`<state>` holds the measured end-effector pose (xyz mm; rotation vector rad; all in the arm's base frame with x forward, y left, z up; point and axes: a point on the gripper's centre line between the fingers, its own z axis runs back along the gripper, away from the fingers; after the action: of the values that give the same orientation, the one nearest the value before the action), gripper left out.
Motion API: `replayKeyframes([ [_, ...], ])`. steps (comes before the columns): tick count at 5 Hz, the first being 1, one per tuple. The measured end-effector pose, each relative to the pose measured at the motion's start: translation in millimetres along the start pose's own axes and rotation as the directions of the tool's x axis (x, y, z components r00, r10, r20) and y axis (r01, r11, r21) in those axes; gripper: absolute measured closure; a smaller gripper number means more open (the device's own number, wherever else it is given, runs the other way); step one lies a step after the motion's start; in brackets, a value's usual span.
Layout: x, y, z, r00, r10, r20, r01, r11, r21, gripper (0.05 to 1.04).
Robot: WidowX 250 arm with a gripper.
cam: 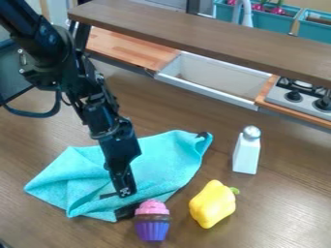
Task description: Unfold the cloth from bottom right to top left
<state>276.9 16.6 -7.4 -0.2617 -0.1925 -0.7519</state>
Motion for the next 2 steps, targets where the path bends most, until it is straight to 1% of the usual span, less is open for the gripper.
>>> replayKeyframes([
  [1, 4.8, 5.4, 17.6, 0.999, 0.015, 0.048, -0.016, 1.000, 0.009, 1.035],
  [2, 6.4, 9.4, 30.2, 0.996, 0.030, 0.081, -0.030, 1.000, -0.001, 1.034],
])
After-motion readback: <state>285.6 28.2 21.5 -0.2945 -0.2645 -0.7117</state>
